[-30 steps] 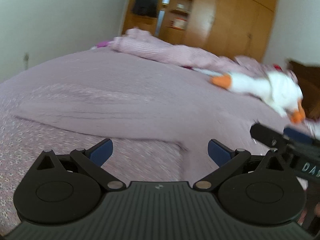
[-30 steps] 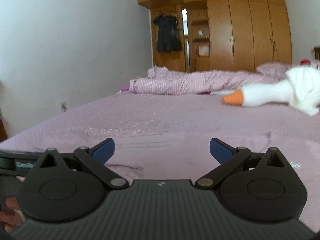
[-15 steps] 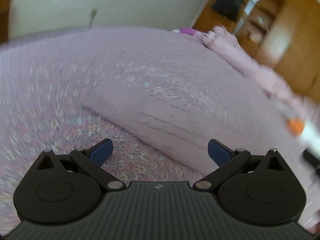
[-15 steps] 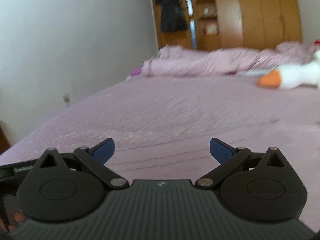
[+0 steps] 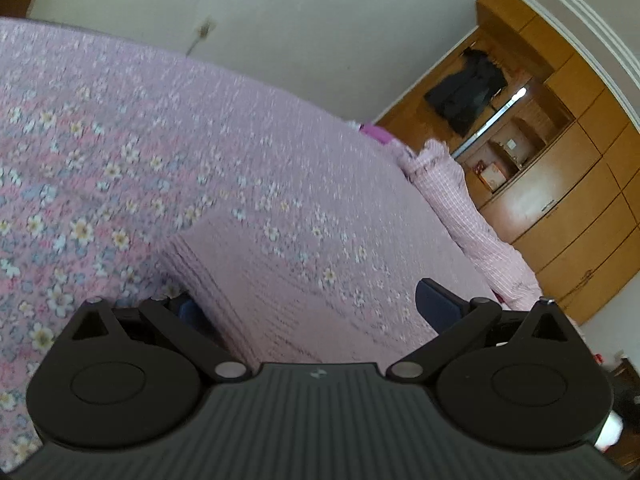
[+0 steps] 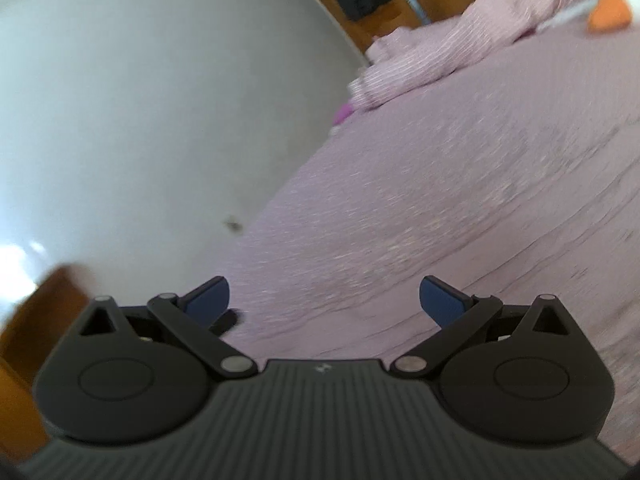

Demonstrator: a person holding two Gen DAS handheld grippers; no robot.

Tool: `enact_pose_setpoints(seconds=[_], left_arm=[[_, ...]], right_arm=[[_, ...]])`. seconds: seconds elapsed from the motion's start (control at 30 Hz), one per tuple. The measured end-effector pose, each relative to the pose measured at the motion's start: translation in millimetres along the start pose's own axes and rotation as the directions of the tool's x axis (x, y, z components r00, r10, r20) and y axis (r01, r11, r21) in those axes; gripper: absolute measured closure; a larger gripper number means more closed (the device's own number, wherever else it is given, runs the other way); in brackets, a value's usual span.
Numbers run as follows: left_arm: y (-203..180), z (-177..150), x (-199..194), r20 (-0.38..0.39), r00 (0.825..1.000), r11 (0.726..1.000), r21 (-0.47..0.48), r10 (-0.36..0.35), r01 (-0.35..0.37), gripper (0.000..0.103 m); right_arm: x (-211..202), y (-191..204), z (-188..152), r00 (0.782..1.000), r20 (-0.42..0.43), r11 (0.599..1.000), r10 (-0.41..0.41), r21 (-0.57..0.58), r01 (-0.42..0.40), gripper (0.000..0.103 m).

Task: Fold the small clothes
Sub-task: 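Reach the left gripper to the cardigan sleeve cuff and close on it, then carry the held cuff across the cardigan body and open the left gripper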

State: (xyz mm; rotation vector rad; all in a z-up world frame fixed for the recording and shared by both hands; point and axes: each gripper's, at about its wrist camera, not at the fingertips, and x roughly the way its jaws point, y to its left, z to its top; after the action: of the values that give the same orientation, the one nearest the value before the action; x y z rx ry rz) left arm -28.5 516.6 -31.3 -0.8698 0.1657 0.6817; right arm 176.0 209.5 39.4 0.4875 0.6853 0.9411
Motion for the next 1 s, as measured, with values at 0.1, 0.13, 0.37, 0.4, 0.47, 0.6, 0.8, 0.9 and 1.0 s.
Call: enact_pose_setpoints(seconds=[0.1,0.13,0.37,0.4,0.47,0.6,0.8,0.9,1.0], left_arm=[[-9.7,-14.4,-9.3,0.032,0.999,0.999,0.030,0.041,-0.042,0.013],[-9.0,-16.8,-13.3,0.046,0.997,0.998,0.021,0.056,-0.057,0.017],[5.9,-29.3,-36.2,0.105,0.985,0.989,-0.077,0.134,-0.126,0.061],[8.2,-29.0,-36.8,0.103,0.985,0.988,-0.091,0.137,-0.128,0.066],[13.0,-29.3,-41.0,0.106,0.983,0.984,-0.112,0.152,-0.140,0.075],[9.2,-33.3,-48.0,0.140,0.970,0.976,-0.123,0.197,-0.180,0.086],[1.1,-33.6,-53.1,0.162,0.971,0.983,-0.085,0.177,-0.165,0.094],[-16.6,-34.1,-59.7,0.190,0.971,0.989,0.002,0.146,-0.149,0.094],[-35.7,-36.9,-66.3,0.175,0.980,0.995,0.019,0.096,-0.100,0.094]], right_arm=[[-1.2,6.3,-9.2,0.999,0.033,0.999,0.027,0.019,-0.027,0.000],[-5.8,10.6,-17.7,0.995,0.093,0.999,0.045,-0.003,-0.045,0.000],[2.6,47.0,-46.0,0.988,0.126,0.973,-0.092,-0.200,0.116,0.000],[0.4,51.6,-48.5,0.986,0.128,0.960,-0.103,-0.246,0.132,0.000],[1.3,50.6,-54.0,0.984,0.123,0.944,-0.128,-0.290,0.159,0.000],[-3.8,38.0,-51.9,0.989,0.077,0.950,-0.123,-0.279,0.139,0.000],[-12.8,12.2,-44.5,0.979,0.086,0.953,-0.185,-0.227,0.201,0.000],[-17.3,-1.3,-38.7,0.972,0.100,0.949,-0.213,-0.218,0.230,0.000],[-19.1,-13.9,-32.1,0.967,0.100,0.949,-0.233,-0.192,0.248,0.000]])
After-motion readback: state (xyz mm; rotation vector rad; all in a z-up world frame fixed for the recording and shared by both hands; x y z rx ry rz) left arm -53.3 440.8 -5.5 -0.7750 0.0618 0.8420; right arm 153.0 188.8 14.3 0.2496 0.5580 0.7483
